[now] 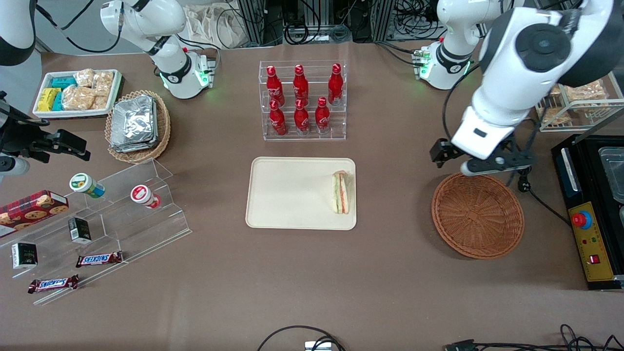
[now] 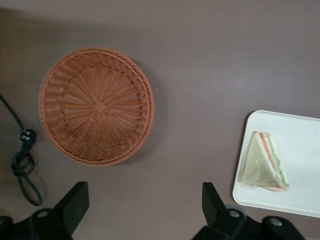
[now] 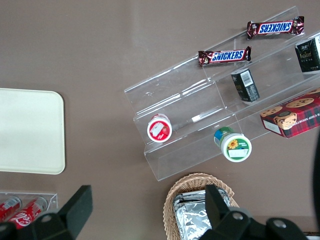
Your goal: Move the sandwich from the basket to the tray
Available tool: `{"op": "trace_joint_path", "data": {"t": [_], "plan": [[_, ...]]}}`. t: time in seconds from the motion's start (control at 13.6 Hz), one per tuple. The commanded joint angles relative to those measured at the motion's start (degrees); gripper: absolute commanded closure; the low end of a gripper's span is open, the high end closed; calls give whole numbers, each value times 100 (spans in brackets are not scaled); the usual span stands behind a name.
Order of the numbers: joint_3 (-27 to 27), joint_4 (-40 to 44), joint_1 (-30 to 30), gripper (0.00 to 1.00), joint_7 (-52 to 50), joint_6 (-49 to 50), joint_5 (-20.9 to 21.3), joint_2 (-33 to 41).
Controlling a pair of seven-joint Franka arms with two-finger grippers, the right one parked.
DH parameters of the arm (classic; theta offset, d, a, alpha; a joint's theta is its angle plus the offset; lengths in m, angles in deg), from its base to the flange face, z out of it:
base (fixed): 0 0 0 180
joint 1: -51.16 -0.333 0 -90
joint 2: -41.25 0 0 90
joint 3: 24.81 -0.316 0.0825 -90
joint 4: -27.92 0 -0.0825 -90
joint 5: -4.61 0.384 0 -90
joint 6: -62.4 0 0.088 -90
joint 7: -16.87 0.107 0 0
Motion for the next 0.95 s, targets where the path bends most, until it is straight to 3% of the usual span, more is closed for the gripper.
{"op": "trace_joint_path", "data": {"t": [0.0,0.29,0.59,0.88], "plan": [[-435,111,193,0,669,458,-260,287],[-813,330,237,0,1505,1056,-366,481],[-946,577,228,0,1630,1172,-700,446],[-946,586,228,0,1805,1119,-613,410]]}}
